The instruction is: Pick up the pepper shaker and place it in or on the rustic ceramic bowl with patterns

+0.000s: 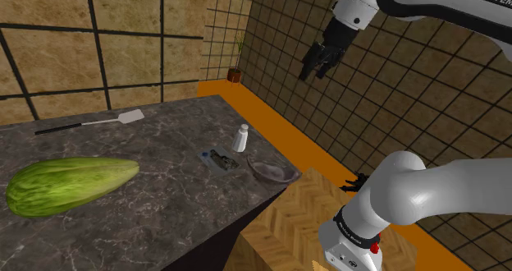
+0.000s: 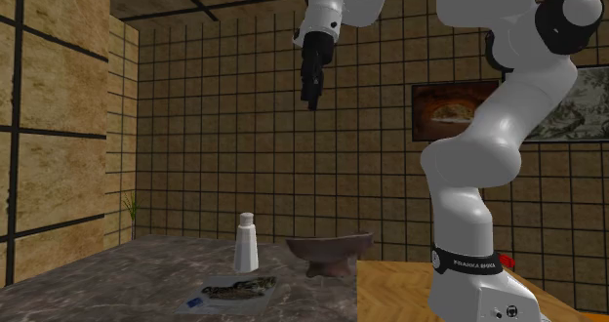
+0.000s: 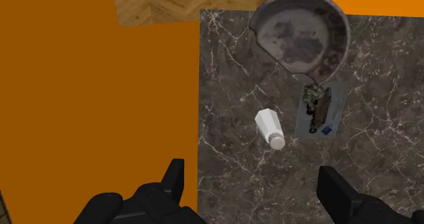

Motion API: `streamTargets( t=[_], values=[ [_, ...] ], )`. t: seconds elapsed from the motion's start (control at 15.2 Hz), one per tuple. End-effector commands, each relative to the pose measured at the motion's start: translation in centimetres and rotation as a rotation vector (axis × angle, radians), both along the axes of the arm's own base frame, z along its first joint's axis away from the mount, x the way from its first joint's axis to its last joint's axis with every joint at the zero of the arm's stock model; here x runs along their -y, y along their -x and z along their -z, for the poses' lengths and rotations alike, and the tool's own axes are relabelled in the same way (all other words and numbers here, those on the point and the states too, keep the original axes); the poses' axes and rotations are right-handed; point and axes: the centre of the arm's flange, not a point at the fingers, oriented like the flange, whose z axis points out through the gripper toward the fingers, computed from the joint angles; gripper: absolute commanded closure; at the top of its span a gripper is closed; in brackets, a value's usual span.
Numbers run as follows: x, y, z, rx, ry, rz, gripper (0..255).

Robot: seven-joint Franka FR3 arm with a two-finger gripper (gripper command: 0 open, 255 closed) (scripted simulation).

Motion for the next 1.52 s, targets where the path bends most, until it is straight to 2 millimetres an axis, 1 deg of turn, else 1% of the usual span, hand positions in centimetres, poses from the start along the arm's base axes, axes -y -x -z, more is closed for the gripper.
streamTargets(
  t=[0.0,0.53,1.06,1.32,1.45],
  values=[
    [0.0,0.0,0.0,0.0,0.0,0.0,0],
    [-4.6,-5.2,8.6,-0.032,0.044,0.041,0],
    [-8.6,-10.4,17.5,-0.063,0.088,0.081,0],
    [-10.4,-12.9,22.0,-0.079,0.11,0.101,0],
    [-10.2,-13.0,23.1,-0.079,0.11,0.101,0]
  ],
)
